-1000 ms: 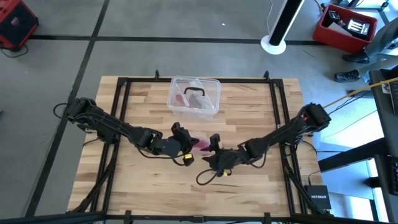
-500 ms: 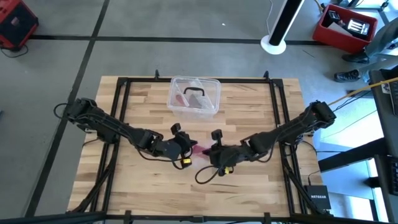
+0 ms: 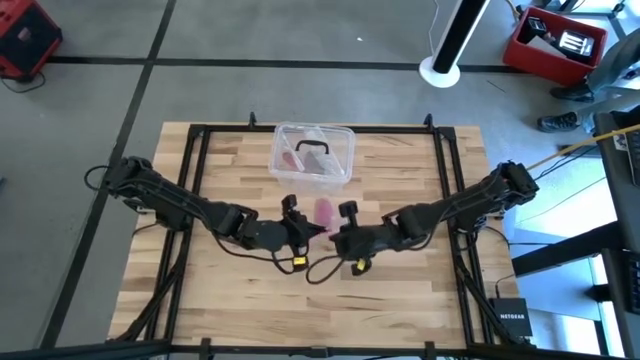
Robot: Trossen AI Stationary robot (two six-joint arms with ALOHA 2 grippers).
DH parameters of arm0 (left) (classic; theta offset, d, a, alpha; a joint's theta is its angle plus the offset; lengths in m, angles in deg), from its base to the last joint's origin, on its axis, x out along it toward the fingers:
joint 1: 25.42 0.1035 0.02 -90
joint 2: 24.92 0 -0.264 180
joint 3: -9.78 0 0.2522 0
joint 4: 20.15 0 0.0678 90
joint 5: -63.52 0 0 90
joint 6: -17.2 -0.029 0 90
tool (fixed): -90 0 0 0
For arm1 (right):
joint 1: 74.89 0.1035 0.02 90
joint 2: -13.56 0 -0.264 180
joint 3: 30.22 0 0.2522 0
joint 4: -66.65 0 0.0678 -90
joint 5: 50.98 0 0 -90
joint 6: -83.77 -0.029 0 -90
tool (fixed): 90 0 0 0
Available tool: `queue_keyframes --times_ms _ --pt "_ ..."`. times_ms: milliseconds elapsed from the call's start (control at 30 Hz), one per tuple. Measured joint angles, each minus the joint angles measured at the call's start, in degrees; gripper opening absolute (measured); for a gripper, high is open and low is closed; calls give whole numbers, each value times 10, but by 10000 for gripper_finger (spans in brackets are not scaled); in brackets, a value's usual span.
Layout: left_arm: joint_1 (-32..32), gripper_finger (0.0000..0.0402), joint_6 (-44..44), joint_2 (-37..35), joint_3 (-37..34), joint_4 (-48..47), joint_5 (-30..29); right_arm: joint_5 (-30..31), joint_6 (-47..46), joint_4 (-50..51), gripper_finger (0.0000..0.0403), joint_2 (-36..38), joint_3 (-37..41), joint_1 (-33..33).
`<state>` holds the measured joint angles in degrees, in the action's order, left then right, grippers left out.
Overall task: Roll bandage
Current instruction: Put the pink bandage into the transparent zip bag, then close the transparent zip bag
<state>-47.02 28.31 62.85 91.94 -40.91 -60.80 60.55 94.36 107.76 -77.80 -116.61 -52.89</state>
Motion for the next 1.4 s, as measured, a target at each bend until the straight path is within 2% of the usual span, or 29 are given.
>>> queue_keyframes --times_ms 167,467,600,767,900,1033,1133,1300,1400 --pt "6 1 52 1 -7 -69 2 -23 0 6 1 -6 -5 -2" --pt "2 5 65 1 -4 -65 4 -34 -41 8 1 -11 -5 -15" --pt "10 42 74 -9 -4 -70 26 -36 -55 17 1 -12 -5 -15" --pt "2 109 102 -43 -3 -143 67 -36 -76 17 1 -15 -5 -15" --pt "-19 135 142 -40 -13 -176 68 -36 -78 6 1 -25 -6 -15" --pt "-31 140 173 -15 -38 -178 66 -36 -78 -5 1 -36 -6 -15" --pt "-31 140 197 -9 -52 -172 43 -36 -78 -2 1 -39 -5 -15" --pt "-29 140 189 -7 -65 -155 3 -33 -78 -4 1 -38 -6 -15" --pt "-22 140 185 -4 -74 -143 5 -32 -78 -5 1 -38 -6 -14"
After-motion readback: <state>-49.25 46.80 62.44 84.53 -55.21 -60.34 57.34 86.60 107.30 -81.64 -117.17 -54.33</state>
